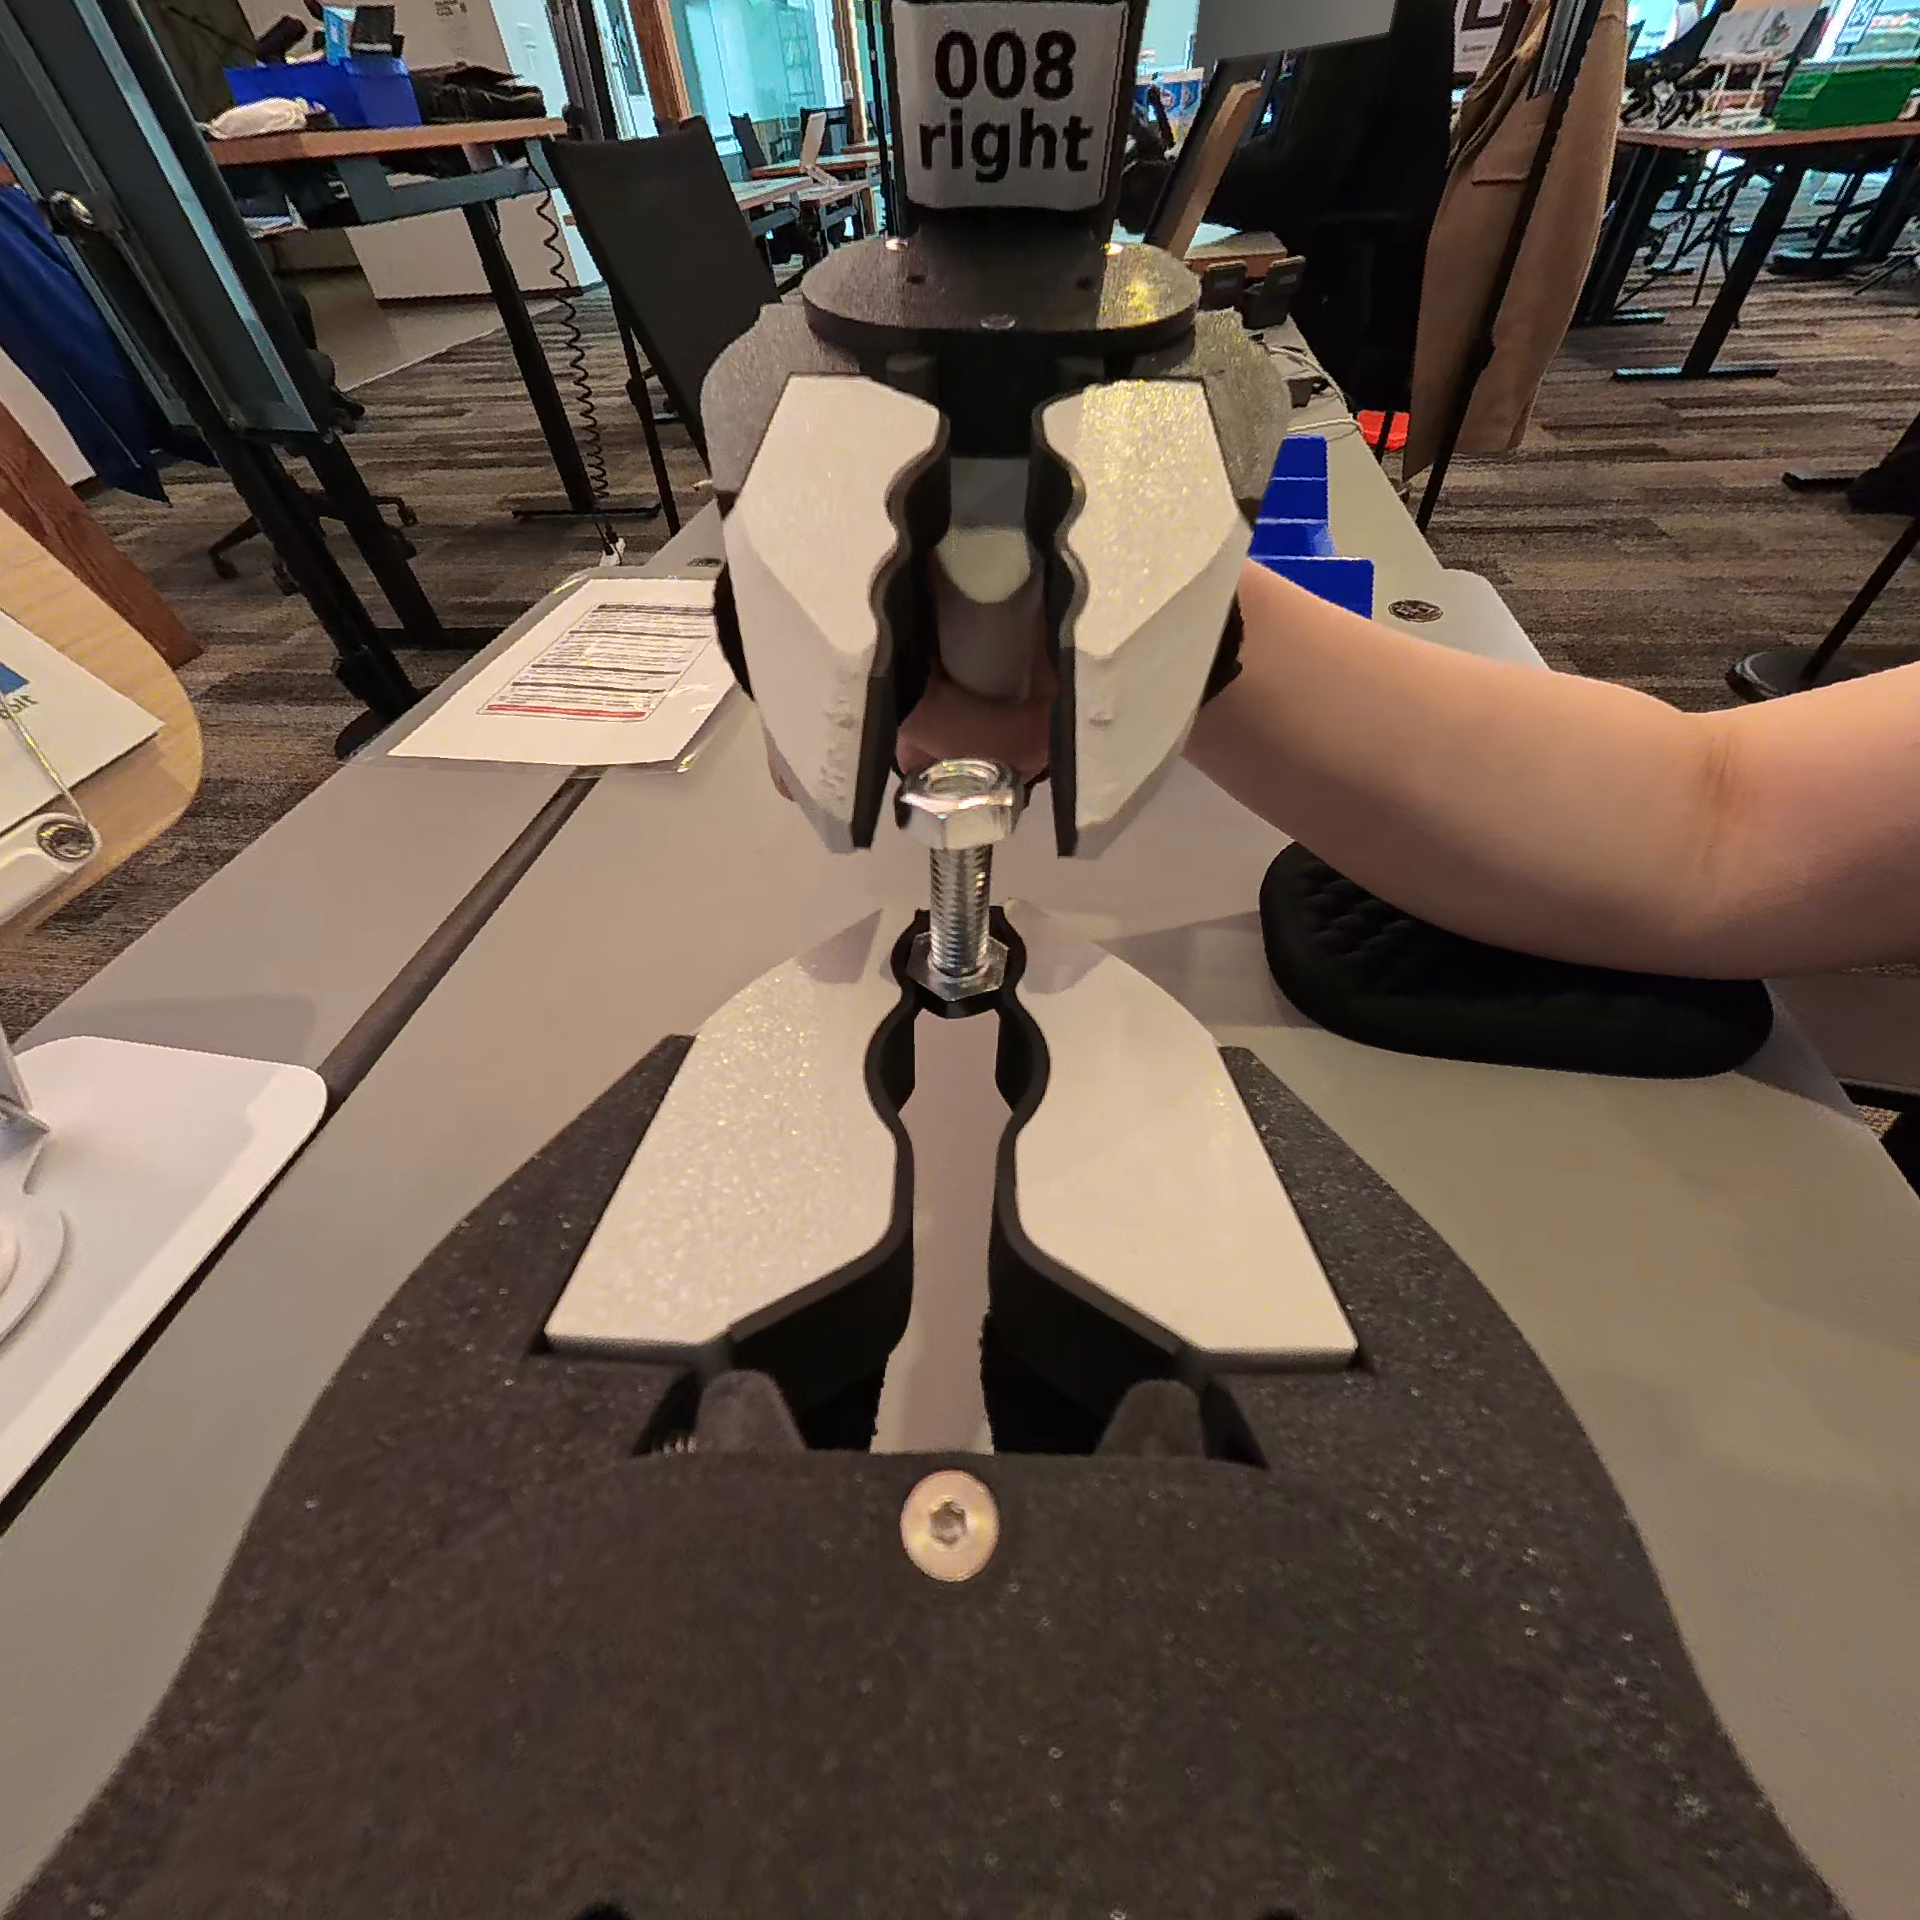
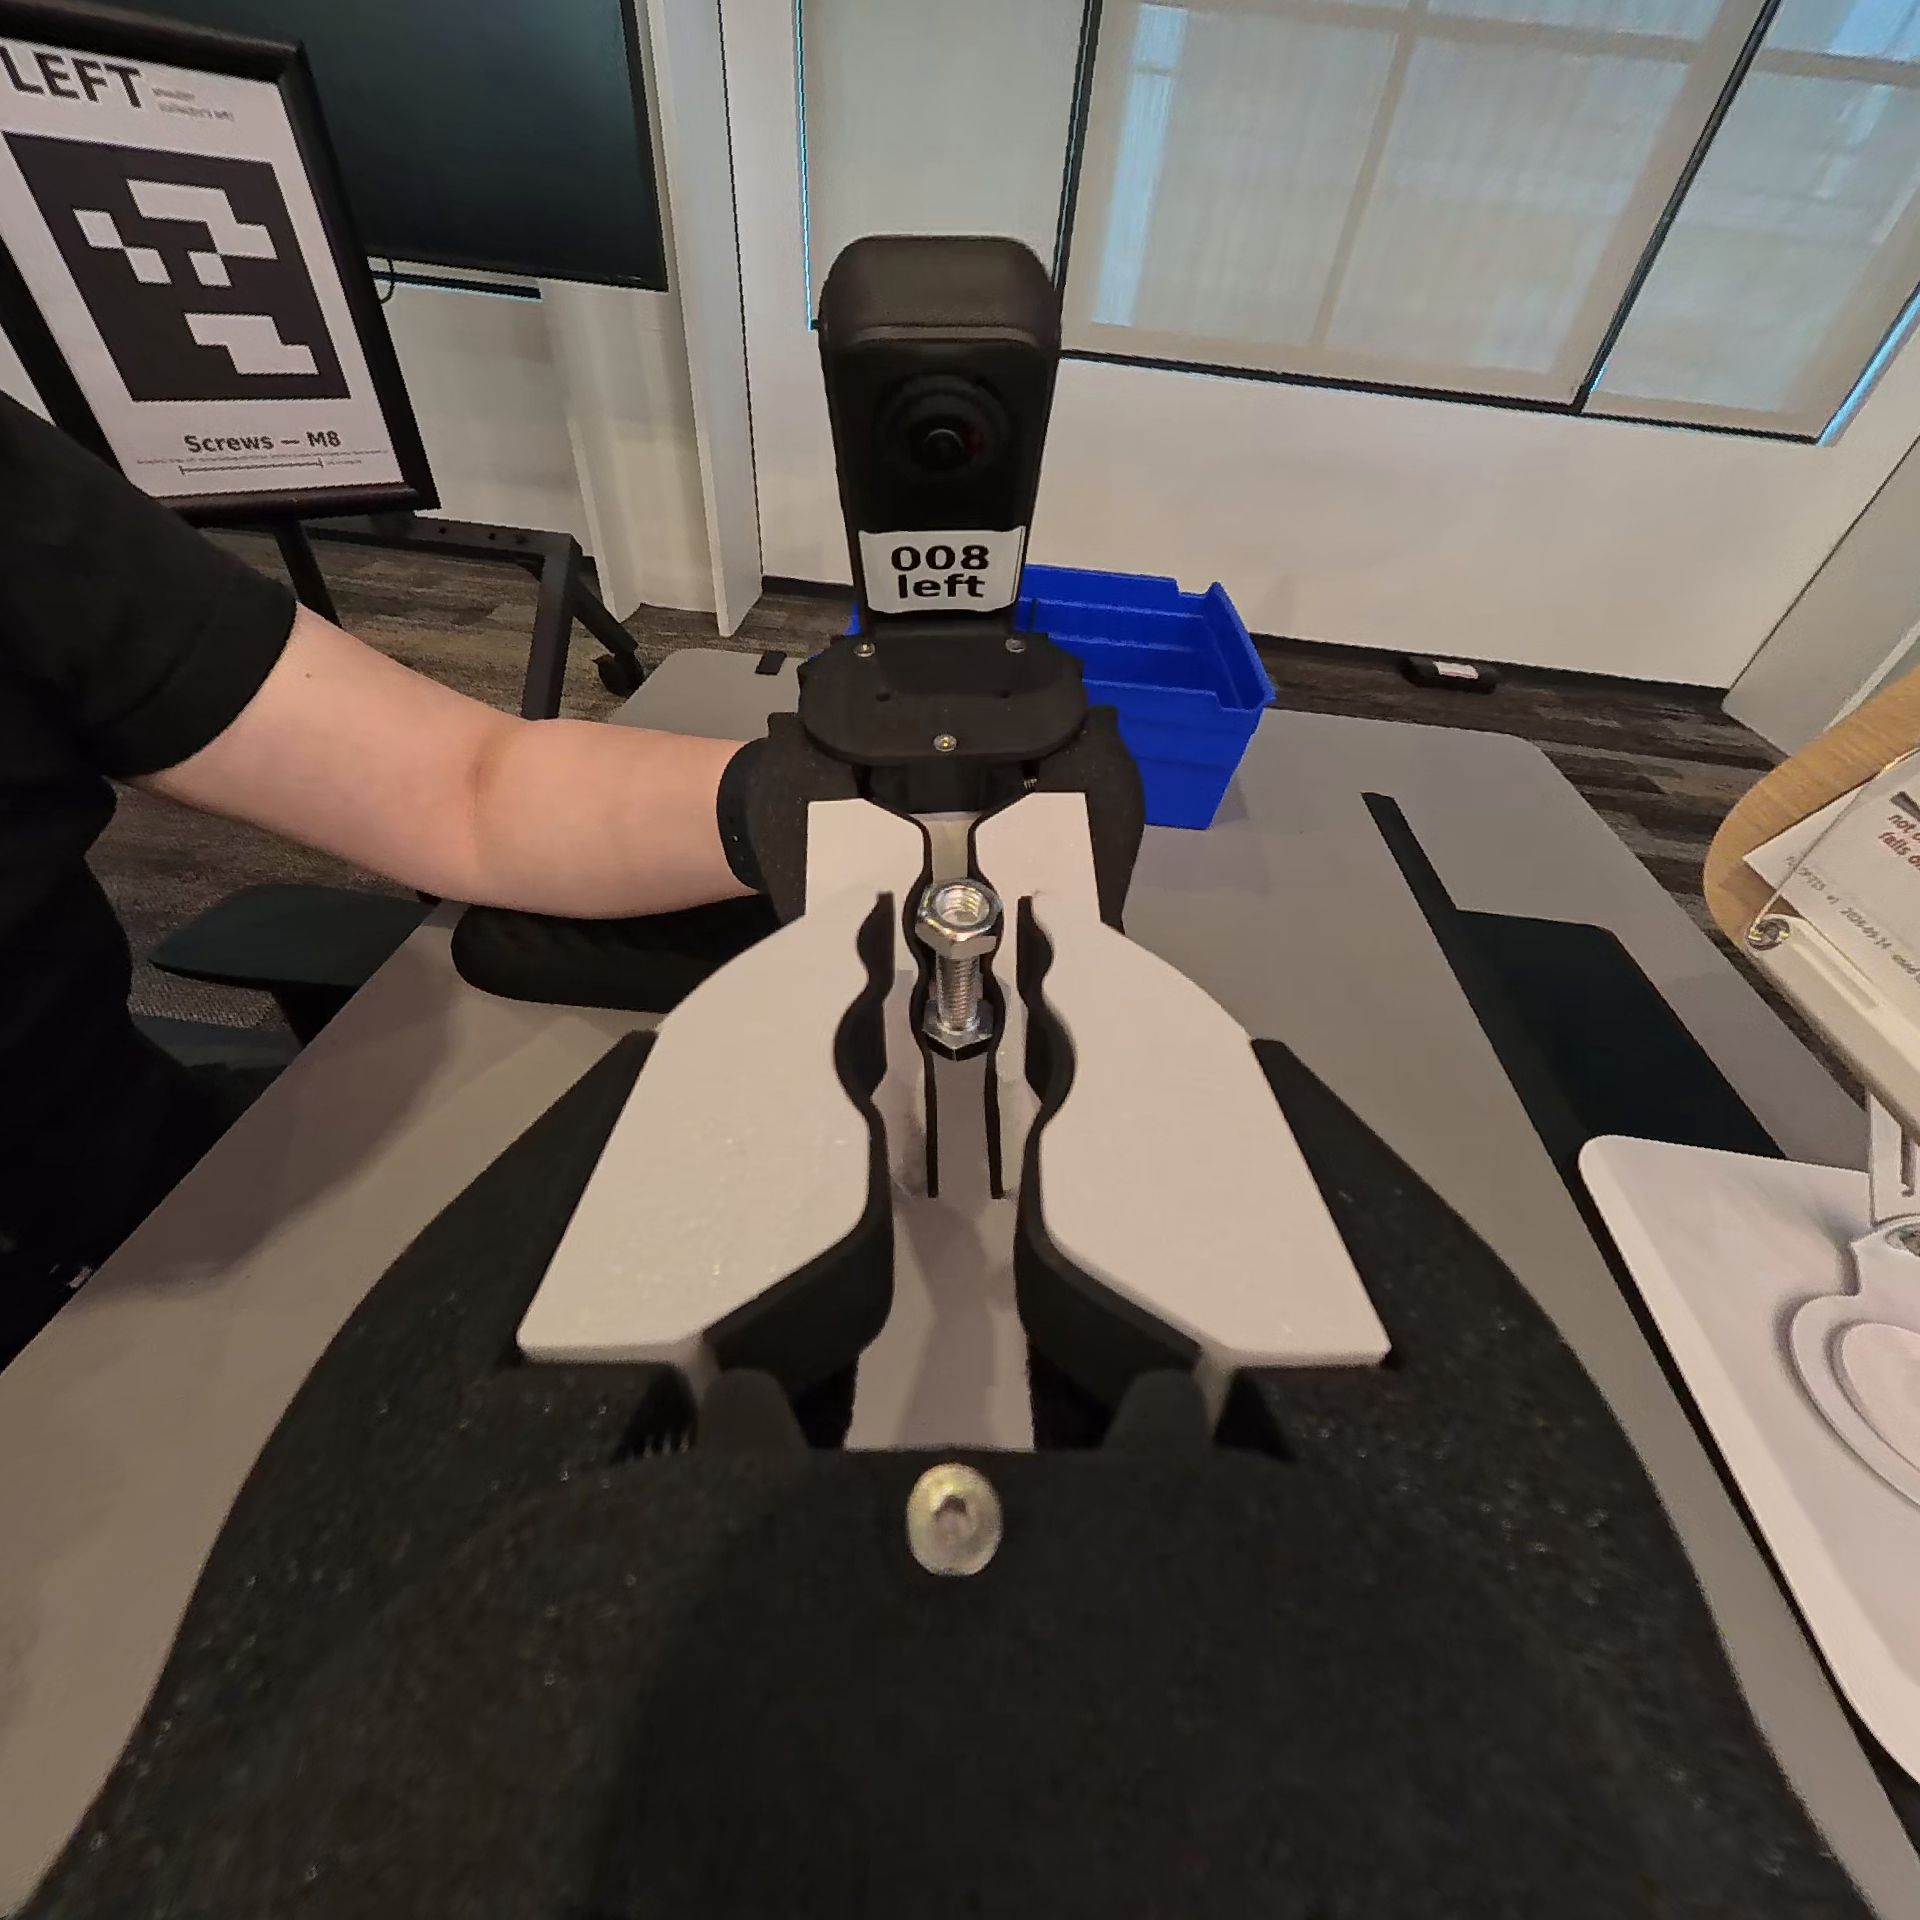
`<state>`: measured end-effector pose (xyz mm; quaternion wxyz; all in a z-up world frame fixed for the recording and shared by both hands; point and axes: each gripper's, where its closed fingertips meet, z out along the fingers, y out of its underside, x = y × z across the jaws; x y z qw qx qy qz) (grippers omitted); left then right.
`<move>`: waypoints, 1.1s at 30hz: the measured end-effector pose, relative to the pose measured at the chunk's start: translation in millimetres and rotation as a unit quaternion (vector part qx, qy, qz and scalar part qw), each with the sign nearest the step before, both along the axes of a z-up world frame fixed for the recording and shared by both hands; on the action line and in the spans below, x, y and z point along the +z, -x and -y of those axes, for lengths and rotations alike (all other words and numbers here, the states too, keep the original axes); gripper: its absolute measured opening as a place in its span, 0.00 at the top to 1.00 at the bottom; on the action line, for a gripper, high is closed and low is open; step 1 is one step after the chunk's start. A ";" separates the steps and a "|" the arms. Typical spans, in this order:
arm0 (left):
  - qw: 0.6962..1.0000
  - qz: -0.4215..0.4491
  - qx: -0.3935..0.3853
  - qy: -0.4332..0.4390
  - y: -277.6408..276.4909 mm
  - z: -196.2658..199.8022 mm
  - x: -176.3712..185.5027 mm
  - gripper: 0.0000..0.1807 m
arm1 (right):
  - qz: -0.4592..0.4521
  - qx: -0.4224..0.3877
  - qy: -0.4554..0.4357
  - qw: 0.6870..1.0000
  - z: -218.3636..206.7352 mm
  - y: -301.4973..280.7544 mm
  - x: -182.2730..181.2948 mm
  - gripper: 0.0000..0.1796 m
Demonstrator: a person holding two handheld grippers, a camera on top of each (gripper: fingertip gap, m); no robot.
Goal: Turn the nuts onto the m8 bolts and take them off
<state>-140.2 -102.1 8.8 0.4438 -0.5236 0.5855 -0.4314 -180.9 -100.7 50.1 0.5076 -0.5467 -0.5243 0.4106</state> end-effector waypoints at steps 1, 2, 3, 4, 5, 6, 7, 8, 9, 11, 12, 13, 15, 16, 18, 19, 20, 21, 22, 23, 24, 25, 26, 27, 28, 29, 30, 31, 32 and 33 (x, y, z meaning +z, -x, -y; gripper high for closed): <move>1.000 0.000 0.001 0.000 0.1 -0.2 0.1 0.94 | -0.005 -0.001 0.000 1.000 -0.4 -0.5 1.6 0.88; 1.000 -0.001 0.002 0.000 0.3 -0.5 0.1 0.94 | -0.011 0.000 0.001 1.000 -0.3 -0.8 3.5 0.89; 1.000 -0.001 0.002 -0.001 0.3 -0.6 0.1 0.94 | -0.017 0.003 0.005 1.000 0.5 -0.8 5.1 0.89; 1.000 -0.001 0.002 -0.001 0.3 -0.6 0.2 0.94 | -0.020 0.006 0.008 1.000 1.2 -0.6 5.6 0.89; 1.000 -0.001 0.002 0.000 0.3 -0.7 0.2 0.94 | -0.019 0.006 0.010 1.000 0.8 -0.6 5.3 0.89; 1.000 0.000 0.002 0.000 0.4 -0.4 0.3 0.94 | -0.017 0.003 0.009 1.000 0.0 -0.5 4.5 0.89; 1.000 0.000 0.001 -0.001 0.3 -0.4 0.6 0.94 | -0.014 0.001 0.008 1.000 -0.5 -0.3 3.3 0.89; 1.000 0.000 0.002 -0.001 0.3 -0.3 0.7 0.94 | -0.011 0.000 0.008 1.000 -1.1 -0.1 2.2 0.89; 1.000 0.000 0.002 -0.002 0.3 -0.2 0.9 0.94 | -0.009 -0.001 0.010 1.000 -1.6 0.2 1.3 0.89; 1.000 0.000 0.002 -0.003 0.4 -0.1 1.1 0.94 | -0.012 0.001 0.011 1.000 -1.4 0.7 1.9 0.90; 1.000 -0.001 0.002 -0.002 0.4 -0.2 1.2 0.94 | -0.015 0.006 0.012 1.000 -0.2 1.0 2.4 0.92; 1.000 0.000 0.002 -0.002 0.5 -0.3 1.2 0.94 | -0.017 0.005 0.013 1.000 -0.7 1.0 2.9 0.92; 1.000 -0.003 0.004 -0.002 0.6 -1.0 0.5 0.94 | -0.013 0.007 0.021 1.000 -0.7 1.2 1.5 0.92; 1.000 -0.005 0.004 -0.004 0.6 -1.0 -0.2 0.94 | -0.011 0.007 0.022 1.000 -0.5 1.2 1.0 0.92; 1.000 -0.009 0.004 -0.007 0.5 -0.8 -1.5 0.94 | -0.003 0.006 0.013 1.000 0.1 0.5 -0.2 0.92; 1.000 -0.013 0.003 -0.008 0.3 -0.4 -2.5 0.94 | 0.004 0.004 0.007 1.000 0.4 -0.2 -1.3 0.92; 1.000 -0.016 0.004 -0.010 0.0 -0.4 -3.6 0.94 | 0.012 0.000 -0.003 1.000 0.5 -0.9 -2.4 0.92; 1.000 -0.019 0.003 -0.012 -0.3 -0.1 -4.5 0.94 | 0.020 -0.003 -0.015 1.000 0.9 -1.5 -3.2 0.92; 1.000 -0.021 0.002 -0.011 -0.6 0.7 -5.3 0.94 | 0.027 -0.006 -0.029 0.999 1.5 -1.9 -3.9 0.92; 1.000 -0.024 0.001 -0.011 -1.0 1.3 -5.9 0.94 | 0.035 -0.010 -0.045 0.998 1.8 -2.3 -4.5 0.92; 1.000 -0.026 -0.002 -0.011 -1.1 2.2 -6.6 0.94 | 0.045 -0.012 -0.061 0.997 2.6 -2.5 -5.3 0.92; 1.000 -0.029 -0.006 -0.011 -1.1 3.7 -7.5 0.94 | 0.054 -0.014 -0.074 0.996 3.9 -2.6 -6.1 0.92; 0.999 -0.030 -0.012 -0.009 -0.9 5.8 -8.0 0.94 | 0.061 -0.012 -0.083 0.995 5.8 -2.6 -6.7 0.92; 0.999 -0.030 -0.023 -0.007 -0.7 9.1 -8.0 0.94 | 0.064 -0.007 -0.090 0.994 8.4 -2.3 -6.5 0.92; 0.999 -0.028 -0.035 -0.003 -0.4 13.1 -7.3 0.94 | 0.063 0.001 -0.094 0.994 11.6 -1.6 -5.7 0.92; 0.999 -0.024 -0.046 0.000 0.1 16.8 -6.1 0.94 | 0.059 0.008 -0.094 0.994 14.4 -0.8 -4.6 0.92; 0.998 -0.021 -0.055 0.003 0.6 19.8 -5.1 0.94 | 0.056 0.015 -0.092 0.994 16.6 -0.3 -3.8 0.92; 0.998 -0.020 -0.063 0.004 1.2 22.2 -4.7 0.94 | 0.055 0.020 -0.089 0.994 18.3 0.1 -3.7 0.92; 0.998 -0.021 -0.066 0.003 1.5 23.1 -5.1 0.94 | 0.055 0.022 -0.086 0.994 18.9 0.4 -4.1 0.92; 0.998 -0.023 -0.063 0.001 1.4 22.4 -5.5 0.94 | 0.056 0.021 -0.085 0.995 18.1 0.4 -4.6 0.92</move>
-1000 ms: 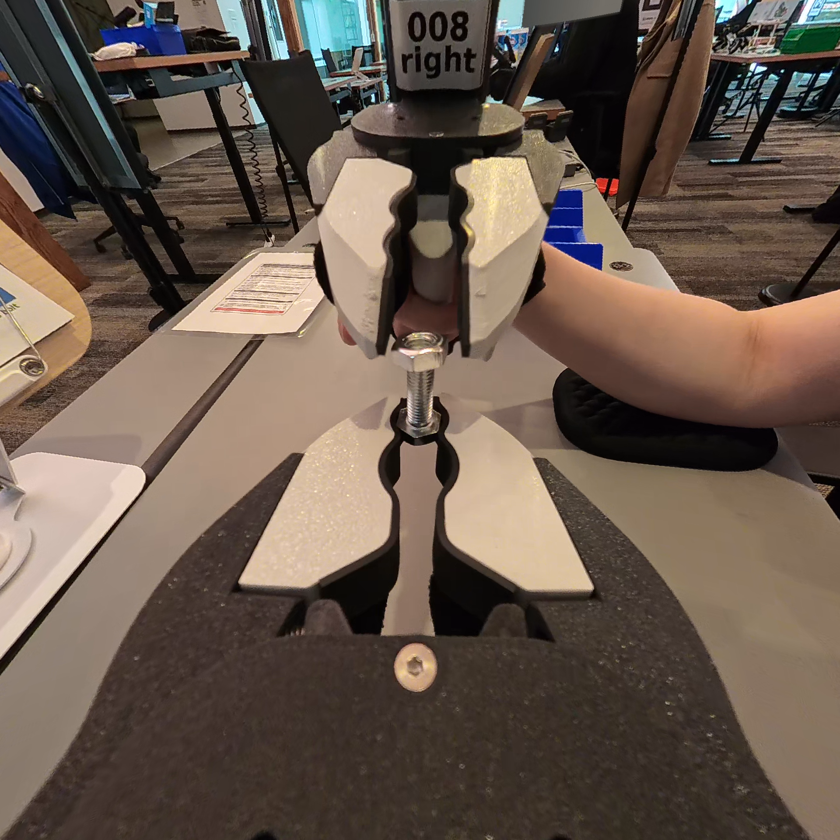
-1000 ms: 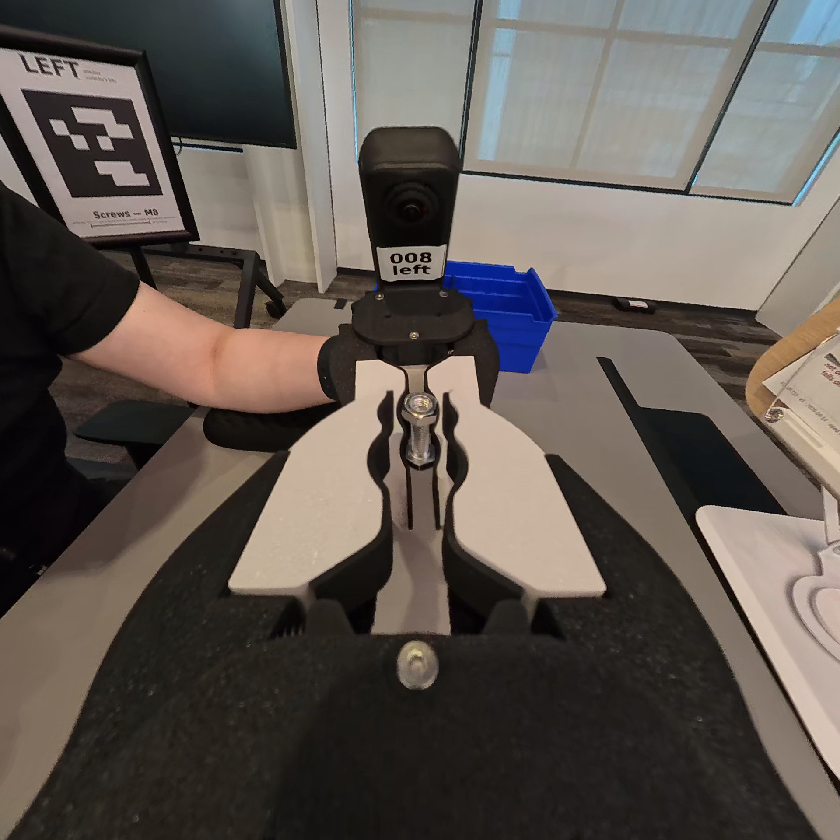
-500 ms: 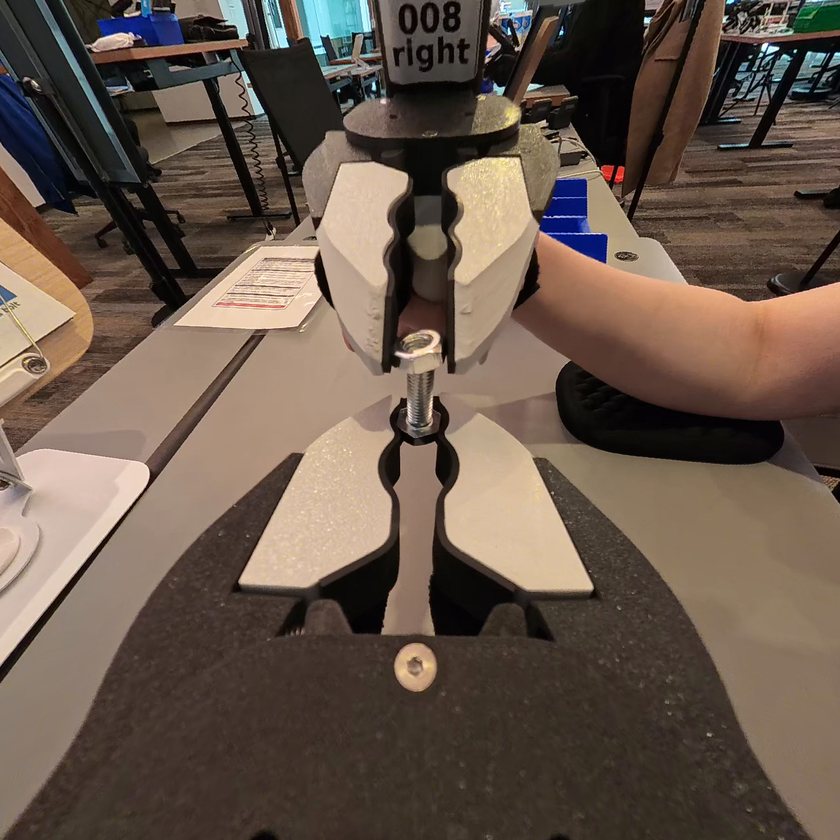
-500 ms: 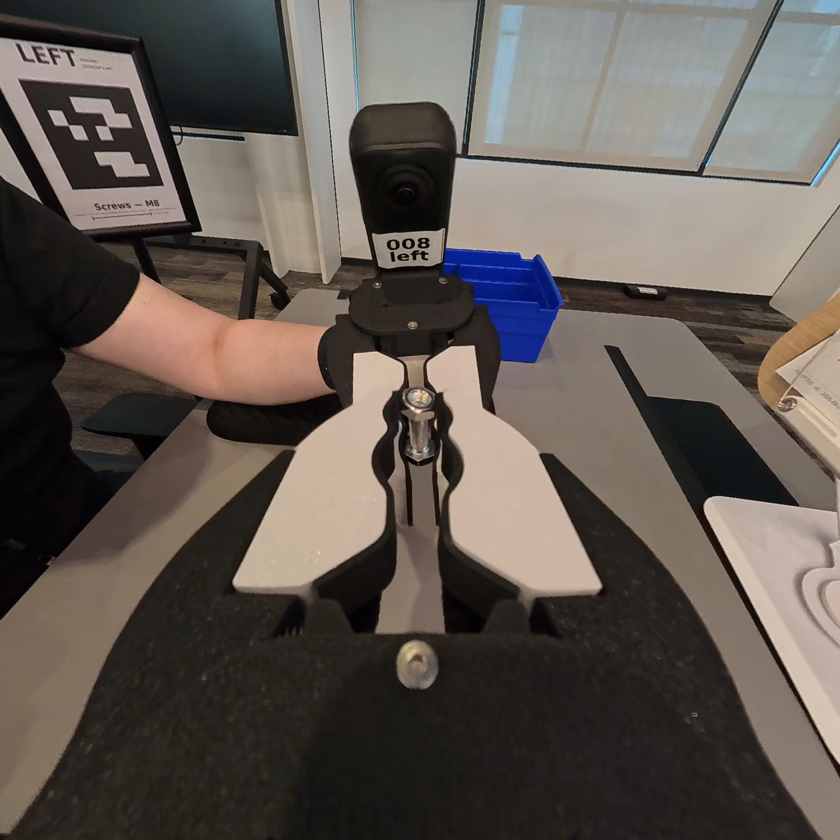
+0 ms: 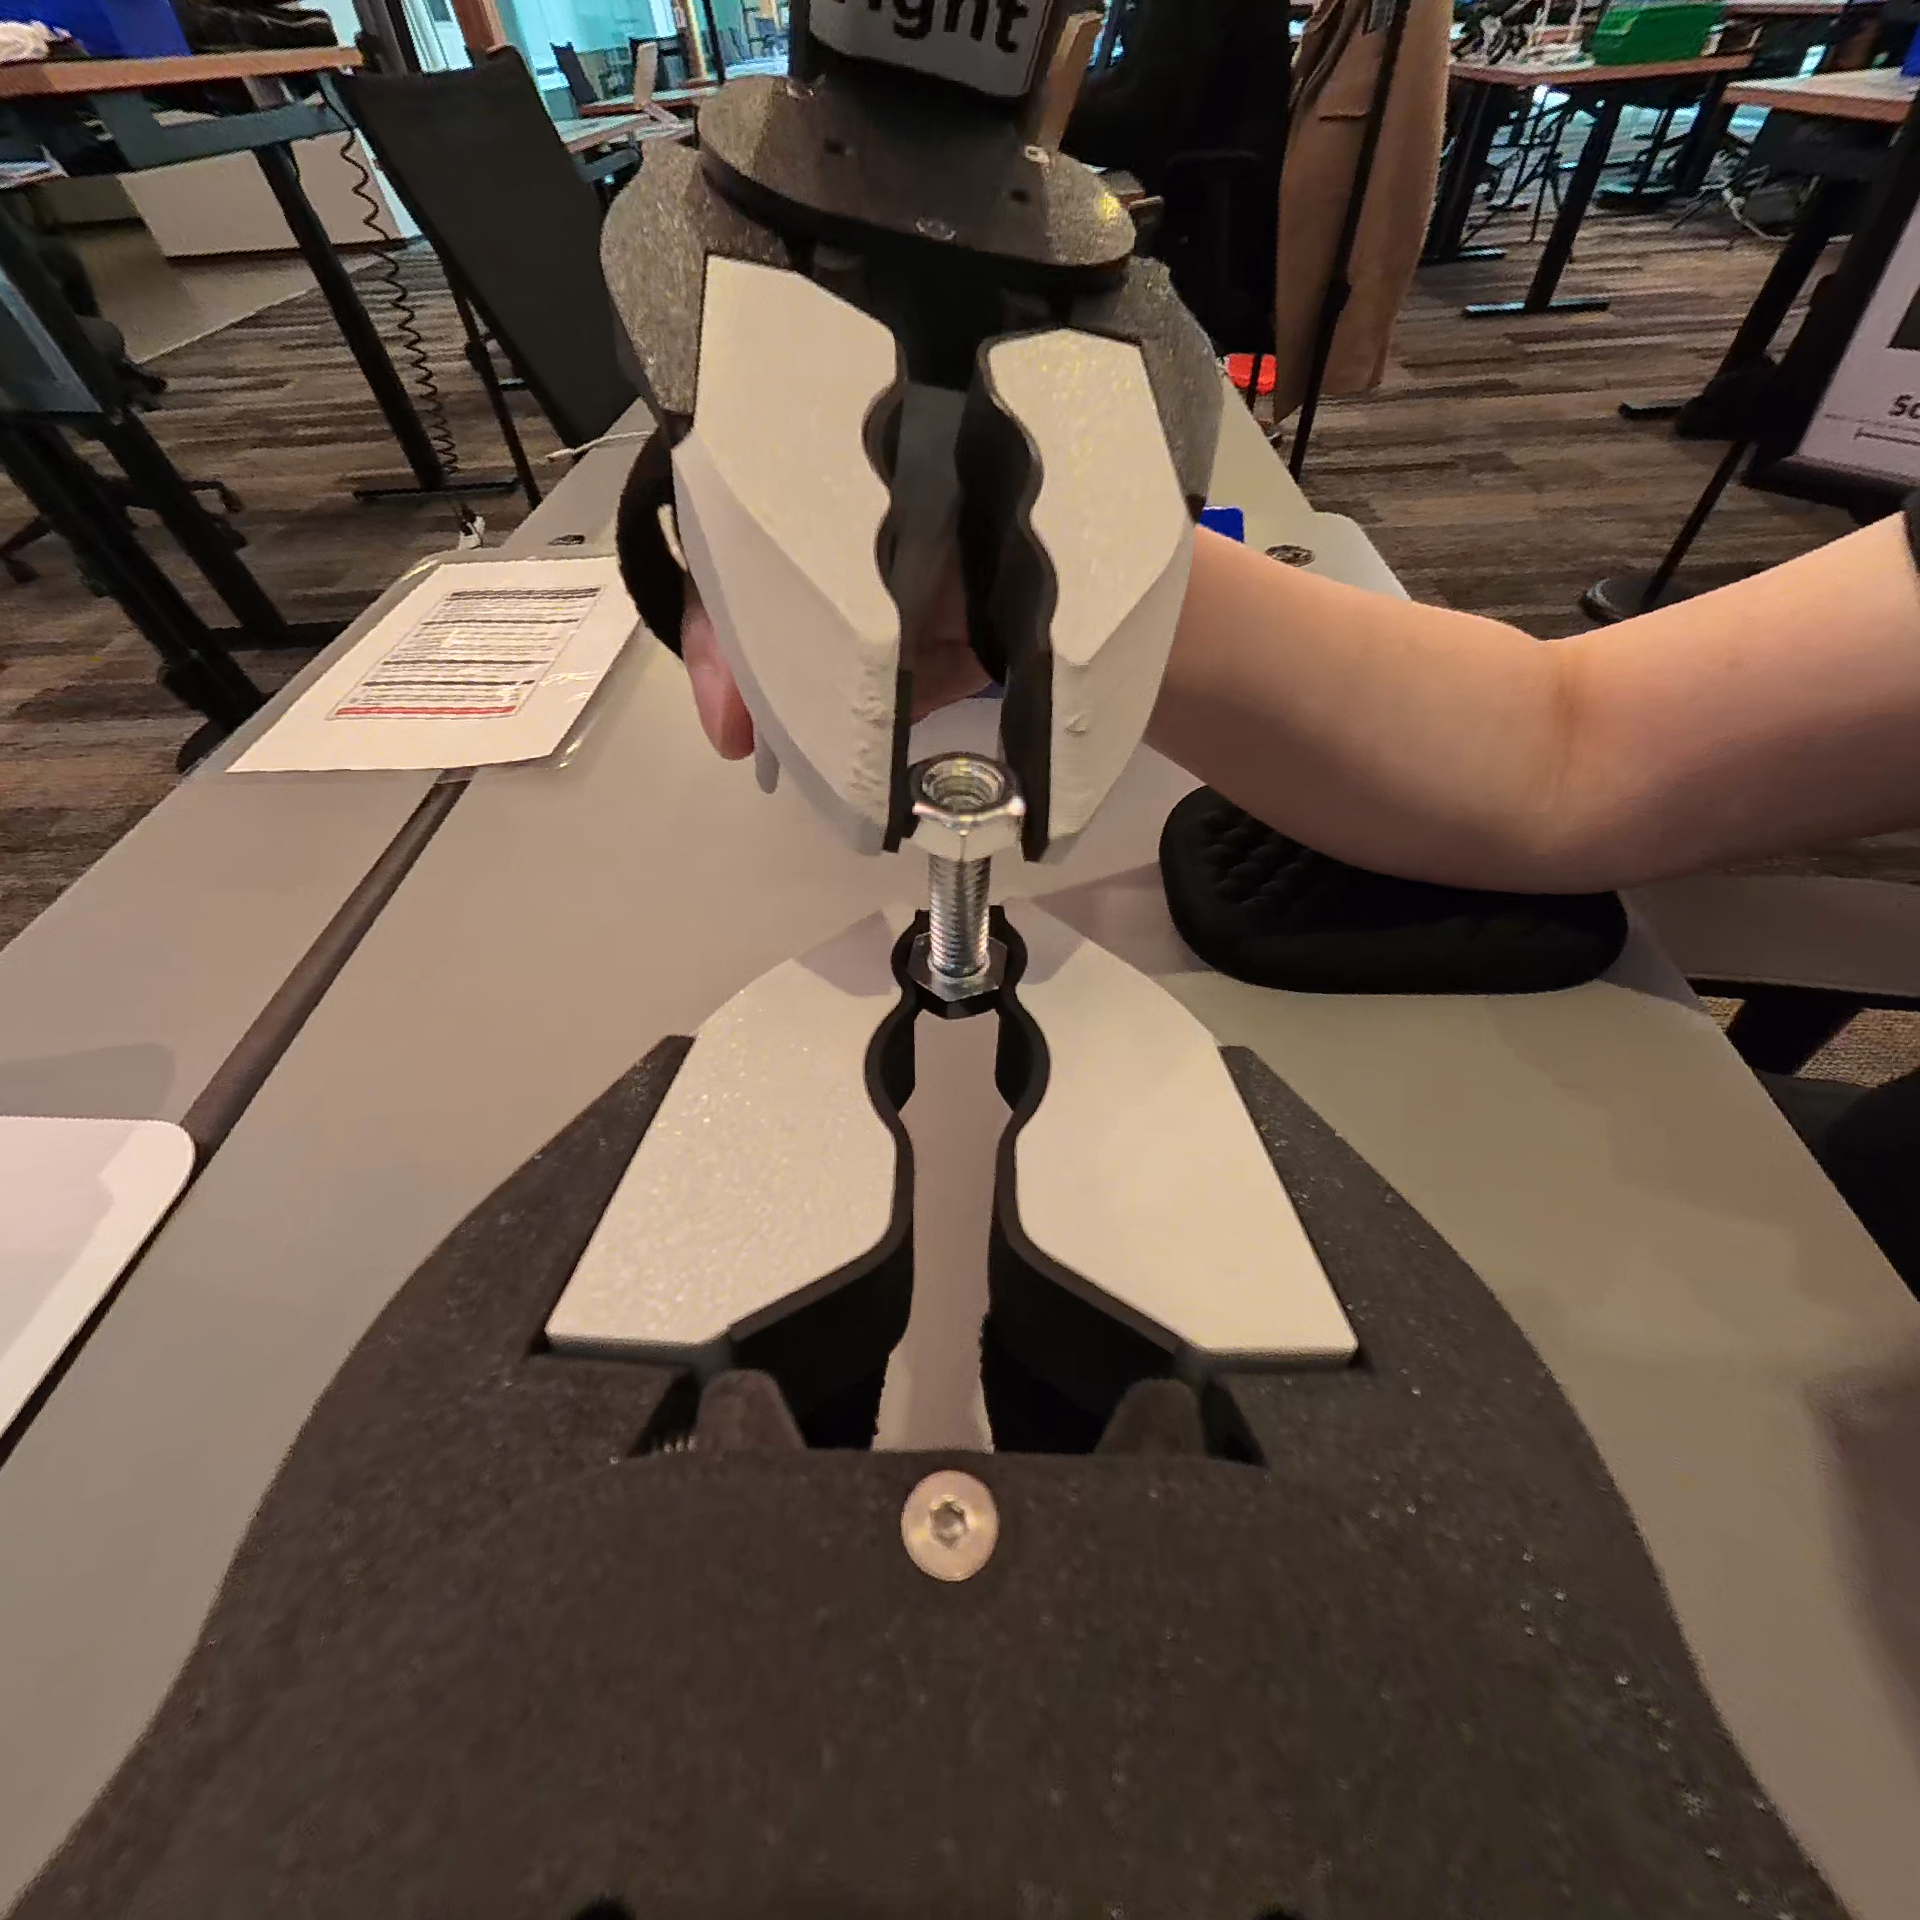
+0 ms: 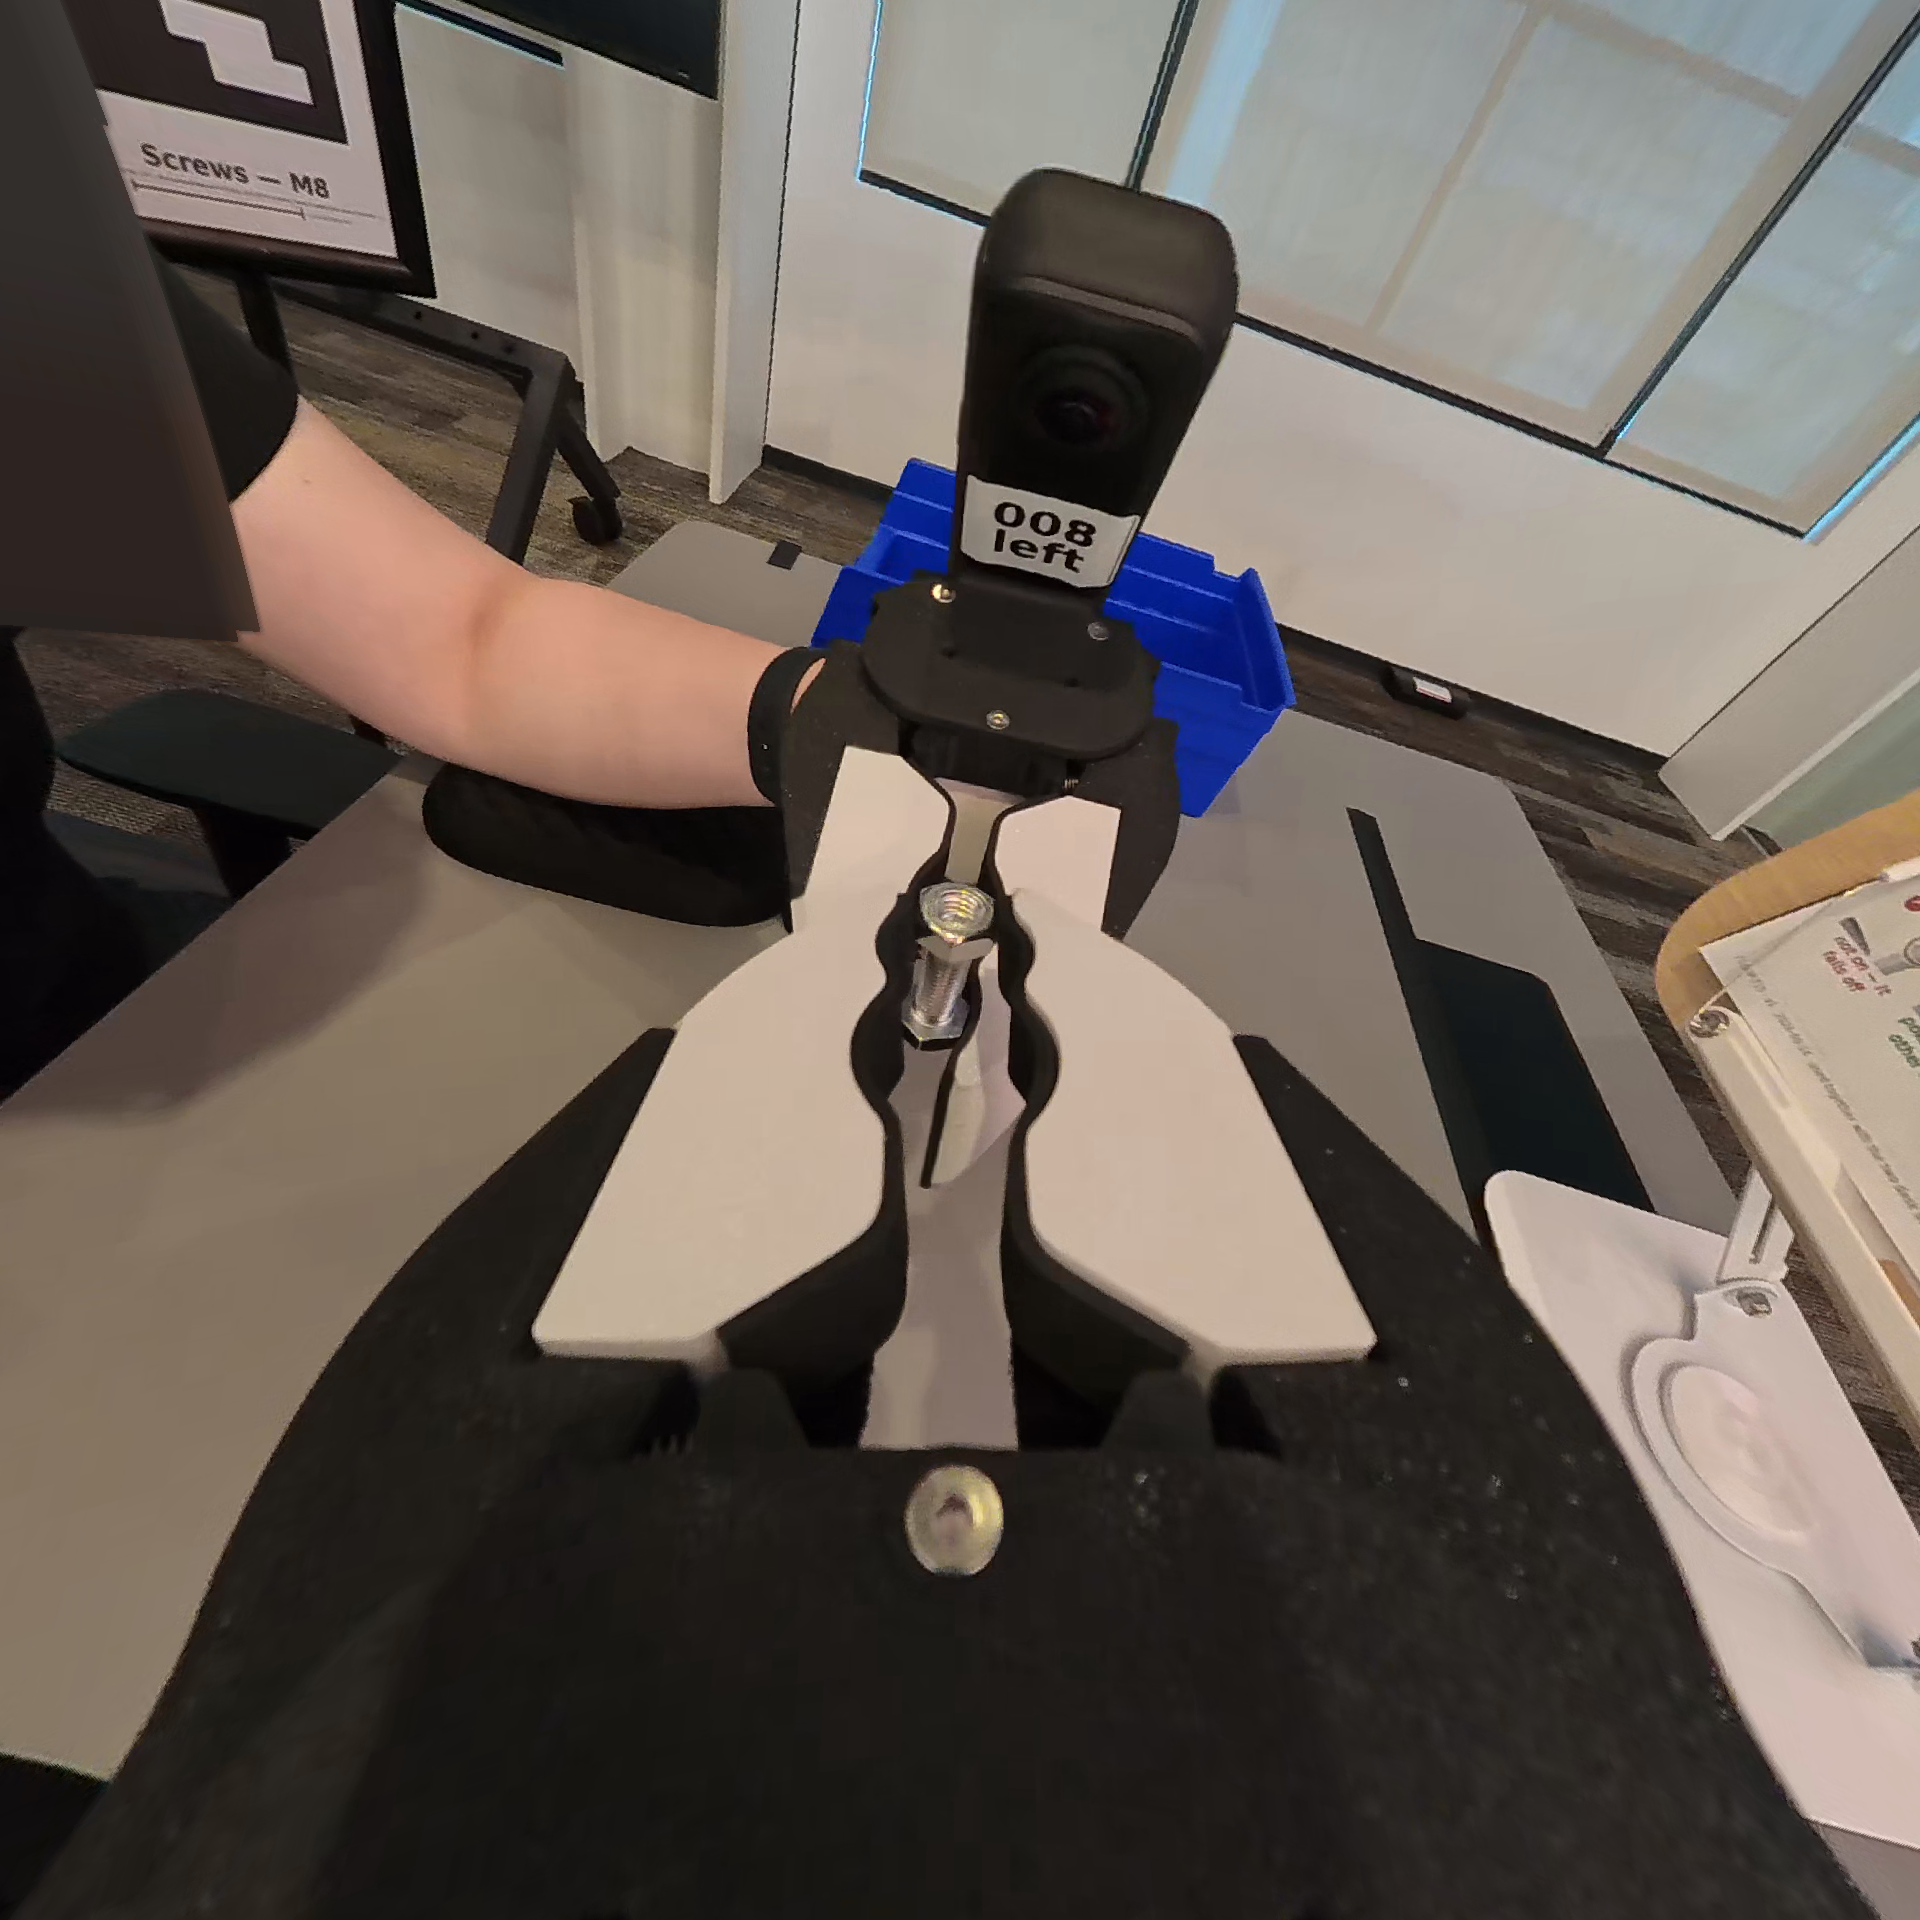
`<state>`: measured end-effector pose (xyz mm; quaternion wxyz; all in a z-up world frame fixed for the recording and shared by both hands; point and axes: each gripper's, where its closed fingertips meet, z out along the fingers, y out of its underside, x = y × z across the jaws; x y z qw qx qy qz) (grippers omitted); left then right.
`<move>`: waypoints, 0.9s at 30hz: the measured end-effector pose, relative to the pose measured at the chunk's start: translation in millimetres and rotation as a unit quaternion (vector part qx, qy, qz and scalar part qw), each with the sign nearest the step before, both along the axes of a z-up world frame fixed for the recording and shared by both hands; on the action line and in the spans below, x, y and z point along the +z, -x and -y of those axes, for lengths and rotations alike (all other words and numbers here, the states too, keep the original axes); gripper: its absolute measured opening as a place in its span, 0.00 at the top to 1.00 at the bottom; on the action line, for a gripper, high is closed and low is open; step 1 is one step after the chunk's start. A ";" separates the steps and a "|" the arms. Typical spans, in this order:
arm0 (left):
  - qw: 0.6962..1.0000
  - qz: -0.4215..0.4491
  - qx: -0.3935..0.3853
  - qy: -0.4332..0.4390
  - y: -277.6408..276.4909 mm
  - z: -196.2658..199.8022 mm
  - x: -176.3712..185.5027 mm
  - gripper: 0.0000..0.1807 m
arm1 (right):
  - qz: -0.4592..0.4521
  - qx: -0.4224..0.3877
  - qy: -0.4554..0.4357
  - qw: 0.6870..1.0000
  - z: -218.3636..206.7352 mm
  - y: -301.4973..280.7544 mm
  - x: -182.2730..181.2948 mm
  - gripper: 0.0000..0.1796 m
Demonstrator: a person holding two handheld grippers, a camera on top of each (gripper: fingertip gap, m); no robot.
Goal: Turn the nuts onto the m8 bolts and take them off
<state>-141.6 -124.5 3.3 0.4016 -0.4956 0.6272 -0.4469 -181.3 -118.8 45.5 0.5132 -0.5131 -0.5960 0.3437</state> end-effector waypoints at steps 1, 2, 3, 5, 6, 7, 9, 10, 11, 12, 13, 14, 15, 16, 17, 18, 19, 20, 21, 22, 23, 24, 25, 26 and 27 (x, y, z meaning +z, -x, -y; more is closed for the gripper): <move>1.000 -0.001 0.004 -0.002 -0.1 -1.3 -0.5 0.94 | 0.000 -0.003 0.002 1.000 -1.1 0.0 -0.3 0.92; 1.000 -0.001 0.010 -0.002 -0.2 -3.4 -0.6 0.94 | 0.000 -0.009 0.006 1.000 -3.4 -0.1 -0.3 0.92; 1.000 -0.001 0.021 -0.003 -0.3 -7.6 -0.3 0.94 | -0.001 -0.021 0.011 1.000 -7.3 -0.3 -0.2 0.92; 0.999 -0.004 0.052 -0.007 0.2 -18.7 -0.7 0.94 | -0.004 -0.047 0.021 0.999 -17.1 -0.5 -0.4 0.92; 0.998 -0.007 0.069 -0.011 0.8 -24.6 -1.3 0.94 | -0.006 -0.060 0.029 0.998 -22.1 -0.1 -0.9 0.92; 0.996 -0.011 0.087 -0.016 1.7 -31.2 -2.2 0.94 | -0.008 -0.074 0.039 0.996 -27.5 0.6 -1.6 0.92; 0.992 -0.019 0.125 -0.024 4.2 -44.4 -3.5 0.94 | -0.014 -0.104 0.054 0.993 -38.5 2.1 -2.5 0.92; 0.990 -0.020 0.140 -0.023 5.4 -49.5 -3.1 0.94 | -0.020 -0.114 0.059 0.992 -42.4 3.1 -1.8 0.92; 0.988 -0.019 0.151 -0.018 6.4 -53.4 -2.4 0.94 | -0.027 -0.123 0.064 0.990 -45.9 4.1 -1.0 0.92; 0.986 -0.020 0.164 -0.014 7.3 -57.5 -2.0 0.94 | -0.031 -0.136 0.067 0.988 -50.1 4.4 -0.7 0.92; 0.984 -0.021 0.177 -0.014 8.1 -61.6 -1.8 0.94 | -0.034 -0.146 0.068 0.986 -53.4 4.8 -0.5 0.92; 0.981 -0.022 0.191 -0.017 8.9 -65.6 -2.0 0.94 | -0.036 -0.157 0.067 0.985 -56.5 5.2 -0.7 0.92; 0.978 -0.025 0.206 -0.021 9.8 -69.7 -2.4 0.94 | -0.036 -0.168 0.066 0.983 -59.9 5.3 -1.0 0.92; 0.975 -0.028 0.219 -0.023 10.7 -73.5 -2.7 0.94 | -0.038 -0.178 0.066 0.981 -62.6 5.8 -1.2 0.92; 0.972 -0.030 0.231 -0.024 11.6 -76.7 -2.7 0.94 | -0.041 -0.186 0.067 0.979 -65.0 6.2 -1.0 0.92; 0.969 -0.030 0.243 -0.024 12.6 -79.8 -2.2 0.94 | -0.046 -0.196 0.068 0.977 -67.8 6.5 -0.3 0.92; 0.966 -0.029 0.255 -0.024 13.6 -82.7 -1.3 0.94 | -0.054 -0.203 0.071 0.975 -70.0 7.1 0.8 0.92; 0.963 -0.028 0.266 -0.023 14.6 -85.3 -0.2 0.94 | -0.062 -0.210 0.074 0.973 -72.0 8.0 1.9 0.92; 0.960 -0.027 0.279 -0.025 15.9 -88.3 0.8 0.94 | -0.069 -0.219 0.074 0.971 -74.3 8.6 2.9 0.92; 0.955 -0.028 0.293 -0.029 17.2 -91.3 1.6 0.94 | -0.074 -0.227 0.073 0.968 -76.2 9.6 3.6 0.92; 0.951 -0.030 0.307 -0.036 18.8 -94.3 1.9 0.94 | -0.077 -0.237 0.071 0.966 -78.2 10.5 3.9 0.92; 0.945 -0.032 0.321 -0.044 20.5 -97.3 2.3 0.94 | -0.079 -0.249 0.068 0.963 -80.3 11.1 4.2 0.92; 0.940 -0.033 0.334 -0.052 22.1 -100.1 2.8 0.94 | -0.082 -0.260 0.066 0.960 -82.1 11.8 4.7 0.92; 0.936 -0.033 0.345 -0.056 23.5 -102.3 3.7 0.94 | -0.085 -0.272 0.063 0.957 -83.7 12.2 5.5 0.92; 0.934 -0.032 0.352 -0.055 24.5 -103.6 4.4 0.94 | -0.087 -0.281 0.061 0.954 -84.8 12.8 6.3 0.92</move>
